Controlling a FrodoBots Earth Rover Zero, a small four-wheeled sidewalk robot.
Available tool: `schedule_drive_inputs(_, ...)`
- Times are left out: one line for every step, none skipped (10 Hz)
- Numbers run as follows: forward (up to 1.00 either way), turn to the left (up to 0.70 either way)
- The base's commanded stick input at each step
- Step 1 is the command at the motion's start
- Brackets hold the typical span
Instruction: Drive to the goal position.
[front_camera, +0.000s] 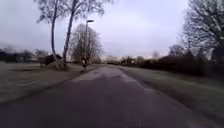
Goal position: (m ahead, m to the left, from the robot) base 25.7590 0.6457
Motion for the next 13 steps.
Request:
schedule_drive_inputs(0.85, 0.0)
schedule_drive_inputs(0.85, 0.0)
schedule_drive_inputs(0.85, 0.0)
schedule_drive_inputs(0.85, 0.0)
schedule_drive_inputs(0.85, 0.0)
schedule_drive_inputs(0.85, 0.0)
schedule_drive_inputs(0.85, 0.0)
schedule_drive_inputs(0.85, 0.0)
schedule_drive_inputs(0.85, 0.0)
schedule_drive_inputs(0.85, 0.0)
schedule_drive_inputs(0.85, 0.0)
schedule_drive_inputs(0.85, 0.0)
schedule_drive_inputs(0.85, 0.0)
